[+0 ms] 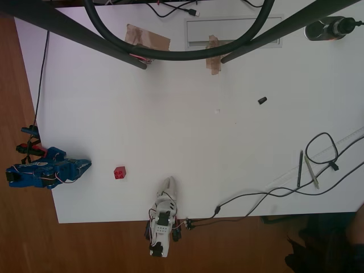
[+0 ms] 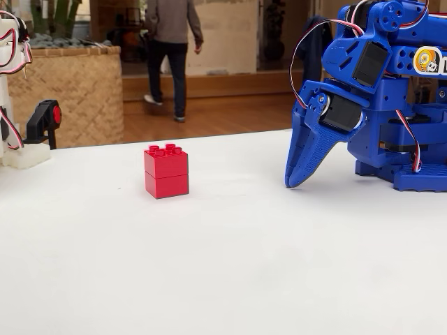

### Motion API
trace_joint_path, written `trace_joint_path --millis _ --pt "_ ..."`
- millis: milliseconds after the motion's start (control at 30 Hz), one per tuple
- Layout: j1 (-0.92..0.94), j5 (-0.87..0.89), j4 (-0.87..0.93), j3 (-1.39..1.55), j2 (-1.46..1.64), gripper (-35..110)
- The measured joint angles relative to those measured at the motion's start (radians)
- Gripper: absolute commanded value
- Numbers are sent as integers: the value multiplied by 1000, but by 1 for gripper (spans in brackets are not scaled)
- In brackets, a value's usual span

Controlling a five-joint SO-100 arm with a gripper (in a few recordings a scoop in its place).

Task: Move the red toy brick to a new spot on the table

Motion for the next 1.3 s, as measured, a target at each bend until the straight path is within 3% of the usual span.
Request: trace_joint_path --millis 1300 --pt "-40 46 0 0 0 0"
